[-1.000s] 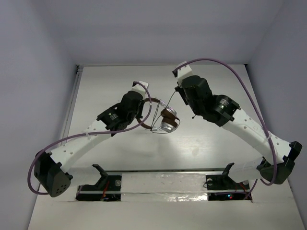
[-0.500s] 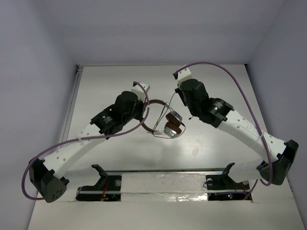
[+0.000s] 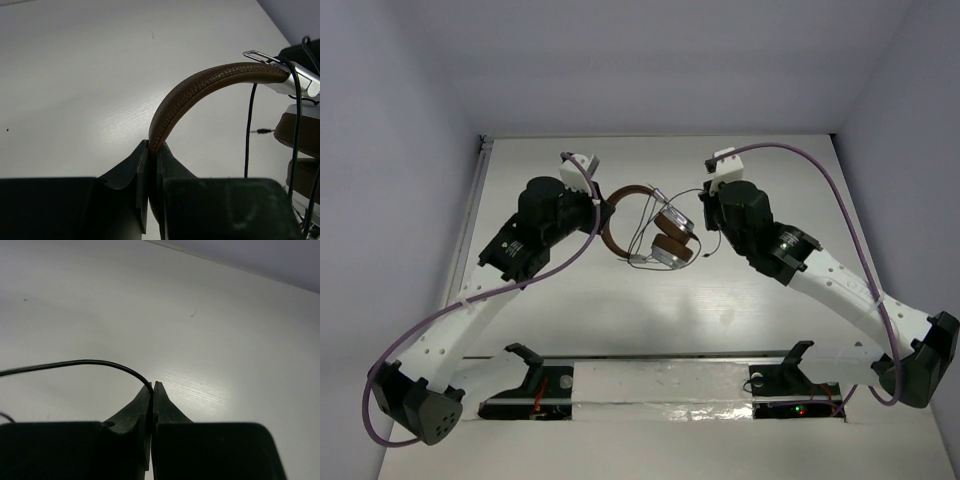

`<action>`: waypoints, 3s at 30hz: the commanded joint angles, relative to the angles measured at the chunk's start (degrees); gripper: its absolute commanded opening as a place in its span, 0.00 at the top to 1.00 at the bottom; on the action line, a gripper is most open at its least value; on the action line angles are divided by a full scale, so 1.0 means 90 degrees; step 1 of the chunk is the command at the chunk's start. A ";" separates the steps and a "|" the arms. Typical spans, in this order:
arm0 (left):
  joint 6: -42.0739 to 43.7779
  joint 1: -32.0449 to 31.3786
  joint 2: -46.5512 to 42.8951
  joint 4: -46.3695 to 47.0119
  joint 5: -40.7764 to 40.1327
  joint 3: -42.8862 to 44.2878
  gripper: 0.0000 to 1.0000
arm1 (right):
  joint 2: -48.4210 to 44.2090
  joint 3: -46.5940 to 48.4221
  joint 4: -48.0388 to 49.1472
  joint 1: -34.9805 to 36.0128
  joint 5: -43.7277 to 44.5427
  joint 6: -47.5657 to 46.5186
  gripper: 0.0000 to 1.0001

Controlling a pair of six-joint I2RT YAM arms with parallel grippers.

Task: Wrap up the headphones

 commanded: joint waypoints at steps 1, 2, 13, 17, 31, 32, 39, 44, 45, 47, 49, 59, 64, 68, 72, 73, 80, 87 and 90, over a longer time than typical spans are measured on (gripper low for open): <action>-0.0456 0.0358 -0.0347 0.0949 0.0991 0.0049 1.00 | -0.0341 -0.0281 0.0840 -0.0126 -0.0808 0.0534 1.00; -0.0505 0.0416 -0.0357 0.1009 0.1079 0.0020 1.00 | -0.0410 -0.0359 0.0949 -0.0126 -0.0985 0.0690 1.00; -0.1635 0.0690 -0.0269 0.2257 0.1832 -0.0390 1.00 | -0.0498 -0.1014 0.1935 -0.0321 -0.2743 0.1394 1.00; -0.2280 0.0759 -0.0366 0.2853 0.1657 -0.0838 1.00 | -0.0557 -0.1277 0.2394 -0.0379 -0.3047 0.1871 0.98; -0.2800 0.0759 -0.0796 0.3061 0.0554 -0.1055 1.00 | -0.0147 -0.1981 0.3303 -0.0497 -0.3877 0.2742 0.91; -0.2829 0.0759 -0.0816 0.3060 0.0524 -0.1074 1.00 | -0.0108 -0.2039 0.3332 -0.0497 -0.3916 0.2781 0.90; -0.2927 0.0759 -0.0855 0.3079 0.0524 -0.1074 1.00 | 0.0224 -0.2108 0.3538 -0.0497 -0.4385 0.2869 0.79; -0.2917 0.0759 -0.0884 0.2992 0.0485 -0.1035 1.00 | 0.0283 -0.2127 0.3625 -0.0497 -0.4444 0.2889 0.82; -0.2917 0.0759 -0.0913 0.2963 0.0436 -0.1025 1.00 | 0.0283 -0.2137 0.3645 -0.0497 -0.4434 0.2898 0.83; -0.2917 0.0759 -0.0943 0.2923 0.0309 -0.1025 1.00 | 0.0293 -0.2205 0.3684 -0.0497 -0.4434 0.2918 0.91; -0.2995 0.0759 -0.0991 0.2904 0.0144 -0.1045 1.00 | 0.0312 -0.2312 0.3752 -0.0497 -0.4463 0.2976 0.98; -0.3561 0.0759 -0.0992 0.2913 -0.1262 -0.1337 1.00 | 0.0225 -0.2781 0.4318 -0.0497 -0.5604 0.3611 1.00; -0.4137 0.0759 -0.0846 0.3401 -0.1771 -0.1738 1.00 | 0.0263 -0.2772 0.4485 -0.0497 -0.6640 0.3748 1.00; -0.4479 0.0759 -0.0669 0.3558 -0.2103 -0.1894 1.00 | 0.0176 -0.2928 0.4719 -0.0497 -0.6602 0.3855 1.00; -0.4617 0.0759 -0.0631 0.3578 -0.2601 -0.1924 1.00 | 0.0000 -0.3269 0.5294 -0.0497 -0.6621 0.4187 1.00; -0.4607 0.0759 -0.0601 0.3520 -0.2776 -0.1924 1.00 | -0.0019 -0.3318 0.5547 -0.0497 -0.6728 0.4275 1.00; -0.4694 0.0759 -0.0465 0.3617 -0.3138 -0.2197 1.00 | 0.0156 -0.3514 0.6729 -0.0497 -0.7812 0.5132 0.94; -0.4753 0.0486 -0.0367 0.3626 -0.3763 -0.2353 1.00 | 0.0566 -0.3368 0.7941 -0.0497 -0.8242 0.6208 0.98; -0.4792 0.0320 -0.0318 0.3626 -0.4007 -0.2334 1.00 | 0.0820 -0.3280 0.8039 -0.0497 -0.8204 0.6394 0.90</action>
